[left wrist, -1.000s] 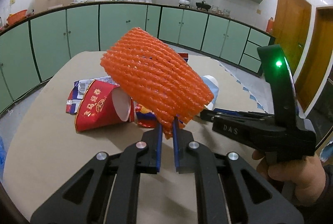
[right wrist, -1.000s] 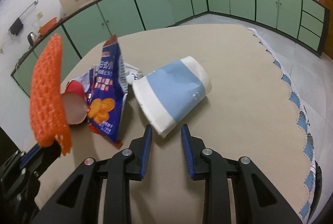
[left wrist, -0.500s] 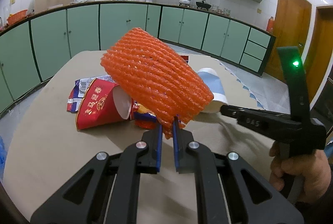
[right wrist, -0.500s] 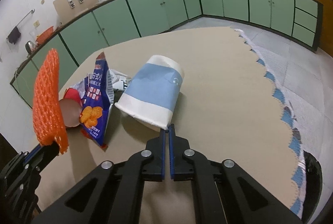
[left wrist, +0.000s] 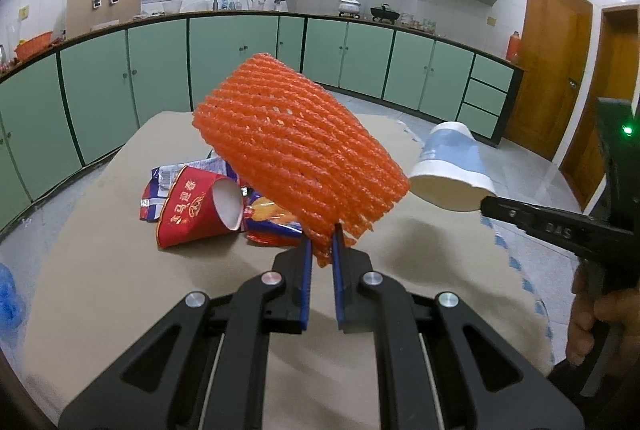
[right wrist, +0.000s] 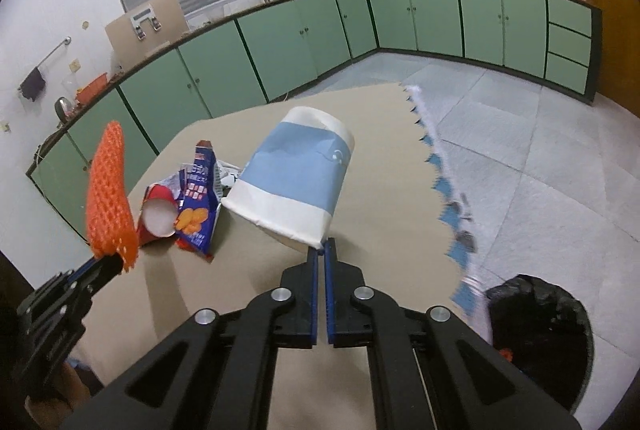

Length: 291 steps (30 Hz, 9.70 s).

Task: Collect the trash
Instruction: 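Grasp the orange foam net with the left tool while the right tool grasps the blue-white cup, then carry both items over the black bin and open both tools to drop them, then grasp the red snack bag with the left tool while the right tool grasps the blue biscuit packet, then carry both packets over the black bin and open both tools to drop them, then grasp the silver wrapper with the left tool while the right tool grasps the green milk carton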

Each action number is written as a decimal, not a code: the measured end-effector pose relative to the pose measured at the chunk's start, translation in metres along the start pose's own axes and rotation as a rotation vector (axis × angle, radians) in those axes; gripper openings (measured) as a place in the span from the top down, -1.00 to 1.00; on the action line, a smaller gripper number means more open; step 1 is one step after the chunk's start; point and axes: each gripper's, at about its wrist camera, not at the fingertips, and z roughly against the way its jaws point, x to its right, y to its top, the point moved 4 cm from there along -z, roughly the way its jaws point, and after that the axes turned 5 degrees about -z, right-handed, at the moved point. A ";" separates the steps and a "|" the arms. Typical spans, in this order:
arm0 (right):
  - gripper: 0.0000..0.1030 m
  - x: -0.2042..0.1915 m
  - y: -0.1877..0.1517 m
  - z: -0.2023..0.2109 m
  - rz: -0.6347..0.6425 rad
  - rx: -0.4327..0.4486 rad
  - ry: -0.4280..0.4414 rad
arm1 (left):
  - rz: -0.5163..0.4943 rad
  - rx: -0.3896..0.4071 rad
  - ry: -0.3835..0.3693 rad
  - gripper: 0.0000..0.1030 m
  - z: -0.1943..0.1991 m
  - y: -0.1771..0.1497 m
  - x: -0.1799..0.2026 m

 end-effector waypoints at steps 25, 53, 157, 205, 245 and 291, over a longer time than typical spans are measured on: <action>0.94 0.135 -0.042 0.167 -0.148 0.110 -0.171 | -0.240 0.000 -0.267 0.85 0.040 -0.002 0.195; 0.43 0.270 -0.107 0.122 -0.348 -0.100 -0.306 | -0.486 -0.329 -0.424 0.25 -0.083 -0.121 0.333; 0.92 -0.105 0.032 -0.119 0.204 -0.098 0.179 | 0.022 -0.202 -0.080 0.16 -0.104 -0.027 -0.171; 0.93 0.153 -0.024 0.148 -0.109 0.057 -0.131 | -0.358 -0.062 -0.466 0.99 0.005 0.004 0.199; 0.41 0.175 -0.047 0.120 -0.109 -0.012 -0.106 | -0.269 -0.125 -0.268 -0.56 -0.027 -0.025 0.163; 0.26 -0.111 0.047 -0.141 0.279 -0.124 0.262 | -0.053 -0.262 0.254 -0.16 -0.148 0.010 -0.140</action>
